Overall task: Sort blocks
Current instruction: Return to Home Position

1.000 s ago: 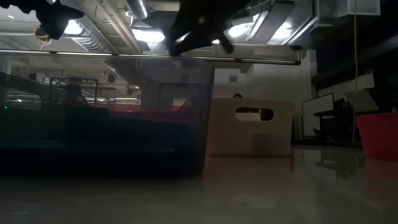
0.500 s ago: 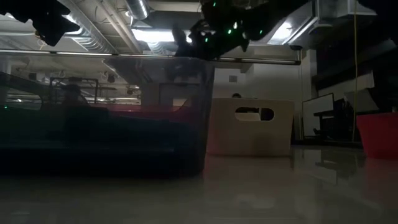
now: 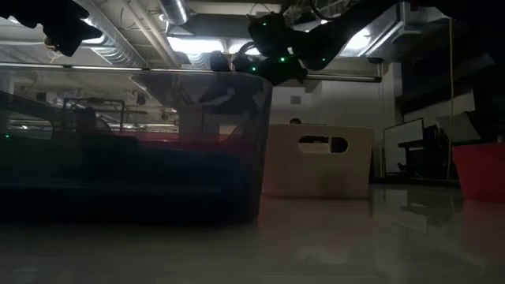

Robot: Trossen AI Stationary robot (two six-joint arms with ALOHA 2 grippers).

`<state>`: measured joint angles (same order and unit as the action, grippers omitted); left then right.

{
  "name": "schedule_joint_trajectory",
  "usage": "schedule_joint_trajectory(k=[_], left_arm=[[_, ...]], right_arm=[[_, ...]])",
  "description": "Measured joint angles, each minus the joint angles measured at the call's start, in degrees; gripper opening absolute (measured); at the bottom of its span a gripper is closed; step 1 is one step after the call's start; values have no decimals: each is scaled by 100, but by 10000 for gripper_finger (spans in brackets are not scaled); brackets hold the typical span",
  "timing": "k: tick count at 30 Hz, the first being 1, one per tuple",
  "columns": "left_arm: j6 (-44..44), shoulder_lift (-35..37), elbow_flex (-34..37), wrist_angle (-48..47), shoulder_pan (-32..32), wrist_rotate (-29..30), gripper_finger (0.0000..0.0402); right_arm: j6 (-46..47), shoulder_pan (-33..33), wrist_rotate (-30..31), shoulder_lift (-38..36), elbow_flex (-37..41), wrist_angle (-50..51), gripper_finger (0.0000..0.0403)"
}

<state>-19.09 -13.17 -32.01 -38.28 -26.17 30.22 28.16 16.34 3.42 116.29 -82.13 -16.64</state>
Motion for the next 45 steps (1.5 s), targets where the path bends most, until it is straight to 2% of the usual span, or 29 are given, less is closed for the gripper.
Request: schedule_joint_trajectory(k=[4, 7, 11, 15, 18, 20, 23, 25, 28, 33, 36, 41, 45], left_arm=[[3, 1, 17, 141, 1, 2, 178], [154, 2, 185, 598, 2, 5, 178], [444, 2, 558, 1445, 1, 1, 178], [715, 0, 1041, 2386, 1, -6, 178], [1035, 1, 1477, 3172, 2, -22, 178], [1205, 9, 1796, 3891, 2, -22, 178], [1267, 9, 2330, 4926, 4, -22, 178], [1268, 7, 2681, 5510, 37, -25, 178], [1147, 7, 3138, 6229, 198, -21, 178], [984, 9, 3143, 6131, 778, -10, 178], [1078, 37, 3143, 6172, 1178, -71, 178], [1092, 122, 3143, 6141, 1656, -555, 178], [1095, 120, 3143, 6124, 1865, -627, 178]], right_arm=[[1, 74, -146, -9, -111, 43, 200], [2, 184, -630, -15, -435, 125, 202], [1, 410, -1832, -39, -1115, 715, 198], [3, 765, -3636, -39, -1954, 1690, 198], [-117, 955, -4799, -67, -2445, 1999, 198], [-173, 1052, -5241, -180, -2585, 2038, 198], [-398, 1154, -5383, -560, -2610, 2243, 198], [-789, 1229, -5376, -855, -2616, 2717, 198], [-1502, 1389, -4999, -1341, -2618, 3848, 198], [-2708, 1454, -3579, -2265, -2618, 5898, 198], [-3064, 1438, -2843, -2832, -2552, 6848, 198], [-3160, 1460, -2161, -3996, -1847, 7367, 198], [-2975, 1455, -1369, -5286, -607, 7261, 198]])
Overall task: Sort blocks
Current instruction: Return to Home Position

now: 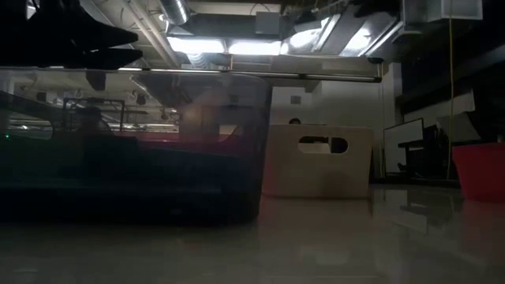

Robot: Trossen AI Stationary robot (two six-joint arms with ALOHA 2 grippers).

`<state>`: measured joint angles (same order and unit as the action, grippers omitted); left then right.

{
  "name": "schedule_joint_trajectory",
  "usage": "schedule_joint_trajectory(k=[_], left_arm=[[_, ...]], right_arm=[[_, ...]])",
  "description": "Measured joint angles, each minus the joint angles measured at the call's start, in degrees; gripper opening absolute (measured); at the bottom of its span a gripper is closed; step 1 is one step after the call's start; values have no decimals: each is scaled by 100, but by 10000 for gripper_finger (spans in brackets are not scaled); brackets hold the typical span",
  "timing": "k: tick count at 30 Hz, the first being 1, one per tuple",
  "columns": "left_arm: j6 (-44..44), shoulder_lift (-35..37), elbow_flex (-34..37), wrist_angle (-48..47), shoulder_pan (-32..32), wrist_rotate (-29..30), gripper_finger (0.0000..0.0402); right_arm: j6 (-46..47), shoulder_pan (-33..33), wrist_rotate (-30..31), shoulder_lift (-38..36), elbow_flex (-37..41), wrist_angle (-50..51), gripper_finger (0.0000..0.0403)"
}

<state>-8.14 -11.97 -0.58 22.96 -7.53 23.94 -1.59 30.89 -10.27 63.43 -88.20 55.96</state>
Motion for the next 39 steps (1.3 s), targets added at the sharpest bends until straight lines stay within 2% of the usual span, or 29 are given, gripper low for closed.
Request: schedule_joint_trajectory(k=[4, 9, 13, 16, 19, 23, 26, 31, 39], left_arm=[[2, 0, 2, -9, 124, 0, 178], [182, 0, 2, -15, 172, 2, 178], [240, 0, 2, -15, 172, 8, 178], [220, 0, 2, -15, 172, 17, 178], [290, 0, 2, -47, 170, 47, 178], [565, -2, 2, -215, 170, 73, 178], [610, 0, 2, -255, 170, 90, 178], [794, -2, 4, -345, 170, 143, 178], [989, 2, 4, -600, 168, 831, 178]], right_arm=[[804, -12, 158, -1348, 1586, -1065, 198], [1706, -13, -695, -2706, 3500, -2479, 198], [2577, -17, -1249, -3534, 4783, -3556, 198], [3003, -17, -1332, -3992, 5593, -4621, 198], [3413, -17, -1334, -4150, 6253, -5752, 198], [3471, -17, -1299, -4156, 6824, -6838, 198], [3421, -17, -1080, -4089, 7059, -7174, 198], [3156, -17, -930, -4188, 7440, -7123, 198], [3452, -17, -713, -5222, 7848, -6708, 198]])
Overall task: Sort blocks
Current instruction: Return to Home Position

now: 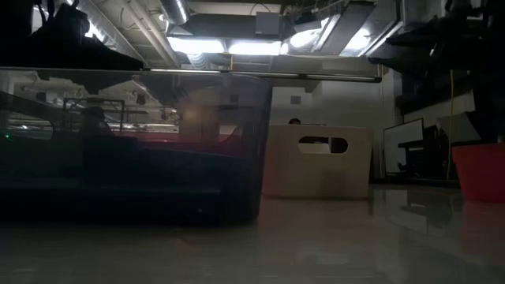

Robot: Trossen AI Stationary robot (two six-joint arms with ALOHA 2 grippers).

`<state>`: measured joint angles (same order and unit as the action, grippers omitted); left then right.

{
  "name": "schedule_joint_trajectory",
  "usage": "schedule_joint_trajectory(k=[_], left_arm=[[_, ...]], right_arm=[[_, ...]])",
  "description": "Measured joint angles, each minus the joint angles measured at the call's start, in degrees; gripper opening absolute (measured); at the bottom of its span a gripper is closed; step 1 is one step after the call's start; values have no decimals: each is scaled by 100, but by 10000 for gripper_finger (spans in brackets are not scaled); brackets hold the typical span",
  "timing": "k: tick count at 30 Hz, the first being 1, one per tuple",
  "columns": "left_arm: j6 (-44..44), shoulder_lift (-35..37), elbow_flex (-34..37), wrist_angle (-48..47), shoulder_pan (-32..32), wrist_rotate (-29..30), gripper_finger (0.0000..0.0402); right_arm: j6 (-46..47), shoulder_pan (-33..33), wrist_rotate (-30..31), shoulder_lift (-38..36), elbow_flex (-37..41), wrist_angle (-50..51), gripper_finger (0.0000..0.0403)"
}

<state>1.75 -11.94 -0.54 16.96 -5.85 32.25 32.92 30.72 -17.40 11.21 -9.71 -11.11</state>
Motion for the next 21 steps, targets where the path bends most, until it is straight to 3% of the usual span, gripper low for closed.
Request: schedule_joint_trajectory(k=[3, 12, 21], left_arm=[[199, -3, 0, -32, 2, 62, 178], [533, -4, 0, -252, 0, 144, 178], [467, -4, 0, -1142, 0, 145, 178]], right_arm=[[-90, 2, 492, -327, 22, 214, 198], [-364, 4, 1097, -830, 27, 1617, 198], [-642, 4, 2057, -928, 26, 2312, 198]])
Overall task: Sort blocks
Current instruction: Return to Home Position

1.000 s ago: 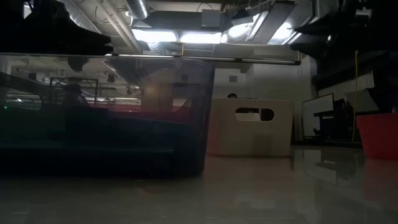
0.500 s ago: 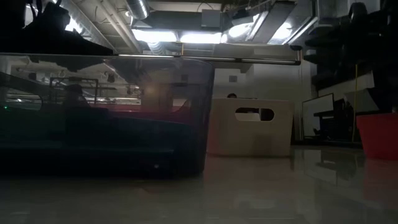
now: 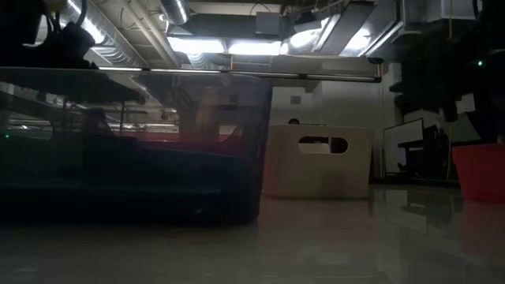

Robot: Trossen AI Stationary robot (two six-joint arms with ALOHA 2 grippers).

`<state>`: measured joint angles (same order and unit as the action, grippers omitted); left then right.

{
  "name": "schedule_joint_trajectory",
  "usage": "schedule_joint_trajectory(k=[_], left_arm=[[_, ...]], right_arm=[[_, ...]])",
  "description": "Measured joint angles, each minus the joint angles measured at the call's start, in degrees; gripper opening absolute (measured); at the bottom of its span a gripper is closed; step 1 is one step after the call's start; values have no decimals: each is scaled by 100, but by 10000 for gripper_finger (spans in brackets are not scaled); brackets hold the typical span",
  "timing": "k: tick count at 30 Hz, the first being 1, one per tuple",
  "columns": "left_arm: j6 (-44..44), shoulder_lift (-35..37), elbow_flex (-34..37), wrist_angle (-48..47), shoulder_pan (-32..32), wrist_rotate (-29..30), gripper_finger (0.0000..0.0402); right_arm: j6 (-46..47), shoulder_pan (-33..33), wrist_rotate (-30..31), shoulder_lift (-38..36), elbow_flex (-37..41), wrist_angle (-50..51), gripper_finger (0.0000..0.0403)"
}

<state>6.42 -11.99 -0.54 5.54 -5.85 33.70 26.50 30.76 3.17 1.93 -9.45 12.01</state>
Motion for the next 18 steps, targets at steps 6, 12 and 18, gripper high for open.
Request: schedule_joint_trajectory(k=[6, 12, 18], left_arm=[[0, -39, -2, -166, 0, -1, 178], [0, -39, -4, -170, 0, -3, 178], [0, -42, -5, -179, 0, -1, 178]], right_arm=[[16, 0, 279, 4, 0, 927, 198], [68, 0, -158, 4, 53, 1269, 198], [168, 0, -343, 7, 55, 1432, 198]])
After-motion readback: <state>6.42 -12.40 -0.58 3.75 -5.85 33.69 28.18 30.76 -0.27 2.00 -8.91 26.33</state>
